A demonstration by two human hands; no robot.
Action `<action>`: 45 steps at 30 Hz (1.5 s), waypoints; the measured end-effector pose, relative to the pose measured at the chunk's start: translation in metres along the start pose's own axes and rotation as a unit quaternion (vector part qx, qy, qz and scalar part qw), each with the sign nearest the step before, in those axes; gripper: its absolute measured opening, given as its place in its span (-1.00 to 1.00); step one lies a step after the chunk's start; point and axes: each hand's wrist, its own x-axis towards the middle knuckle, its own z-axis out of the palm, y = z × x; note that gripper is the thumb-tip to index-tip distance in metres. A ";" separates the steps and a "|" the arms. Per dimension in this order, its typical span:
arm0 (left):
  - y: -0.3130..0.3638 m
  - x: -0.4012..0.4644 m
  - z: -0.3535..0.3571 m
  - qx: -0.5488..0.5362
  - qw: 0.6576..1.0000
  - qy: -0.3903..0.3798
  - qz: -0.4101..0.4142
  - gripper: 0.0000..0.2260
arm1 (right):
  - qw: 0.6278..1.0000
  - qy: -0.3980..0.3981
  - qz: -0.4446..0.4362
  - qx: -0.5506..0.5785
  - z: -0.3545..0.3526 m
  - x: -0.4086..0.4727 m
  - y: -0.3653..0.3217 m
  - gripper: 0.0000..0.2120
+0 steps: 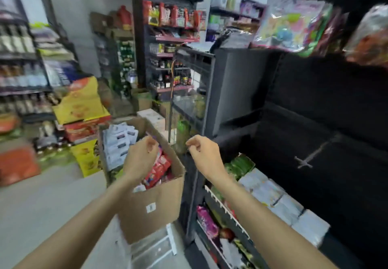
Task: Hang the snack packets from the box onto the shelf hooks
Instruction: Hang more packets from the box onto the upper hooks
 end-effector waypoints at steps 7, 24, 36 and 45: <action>-0.119 0.062 -0.022 0.090 0.986 -0.093 -0.107 -0.86 | 0.986 -0.150 0.066 -0.026 0.143 0.077 0.023 -0.75; -0.248 0.182 0.044 0.247 0.898 -0.274 -0.239 -0.25 | 0.917 -0.392 0.048 -0.047 0.304 0.209 0.064 -0.48; -0.261 0.201 0.064 0.230 0.894 -0.257 -0.287 -0.50 | 0.953 -0.236 0.179 0.064 0.364 0.220 0.048 -0.84; -0.236 0.204 0.052 0.151 0.942 -0.116 -0.276 -0.52 | 0.947 -0.150 0.184 0.215 0.322 0.228 0.068 -0.86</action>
